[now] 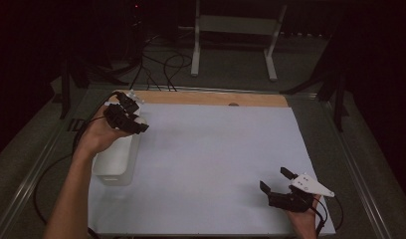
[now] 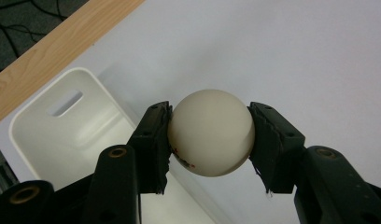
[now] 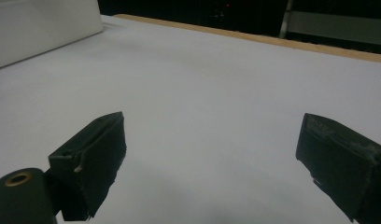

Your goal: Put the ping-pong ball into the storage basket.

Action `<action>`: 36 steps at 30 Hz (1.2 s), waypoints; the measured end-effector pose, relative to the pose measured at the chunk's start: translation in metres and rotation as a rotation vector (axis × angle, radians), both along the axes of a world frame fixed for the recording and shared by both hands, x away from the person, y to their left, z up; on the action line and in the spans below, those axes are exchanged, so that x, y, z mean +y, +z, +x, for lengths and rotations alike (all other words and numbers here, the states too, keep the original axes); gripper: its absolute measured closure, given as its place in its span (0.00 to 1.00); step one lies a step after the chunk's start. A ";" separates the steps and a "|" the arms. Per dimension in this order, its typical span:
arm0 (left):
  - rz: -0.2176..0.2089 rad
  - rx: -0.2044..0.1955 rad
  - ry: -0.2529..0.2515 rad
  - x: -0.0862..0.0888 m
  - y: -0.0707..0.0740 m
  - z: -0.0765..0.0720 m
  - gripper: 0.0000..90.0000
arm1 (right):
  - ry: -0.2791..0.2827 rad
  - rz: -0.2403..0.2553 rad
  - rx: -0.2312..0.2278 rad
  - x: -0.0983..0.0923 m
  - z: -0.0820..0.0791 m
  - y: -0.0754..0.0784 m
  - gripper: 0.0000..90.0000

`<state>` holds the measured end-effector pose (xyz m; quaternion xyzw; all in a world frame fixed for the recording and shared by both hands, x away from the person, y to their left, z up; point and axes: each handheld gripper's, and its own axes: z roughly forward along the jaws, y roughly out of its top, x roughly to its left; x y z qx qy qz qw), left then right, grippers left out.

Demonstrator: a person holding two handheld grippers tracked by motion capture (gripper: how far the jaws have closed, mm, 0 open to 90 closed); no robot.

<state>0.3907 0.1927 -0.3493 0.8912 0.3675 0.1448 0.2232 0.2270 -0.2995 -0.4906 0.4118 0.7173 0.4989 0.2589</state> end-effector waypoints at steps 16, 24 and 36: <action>-0.011 -0.019 0.036 0.013 0.001 -0.002 0.57 | 0.000 0.000 -0.001 -0.001 0.000 0.000 0.09; -0.018 -0.023 0.048 0.018 0.000 -0.003 0.57 | -0.003 -0.001 -0.001 -0.001 0.000 0.000 0.09; -0.029 -0.035 0.067 0.025 -0.001 -0.006 0.57 | -0.004 -0.001 0.001 0.000 0.000 0.000 0.09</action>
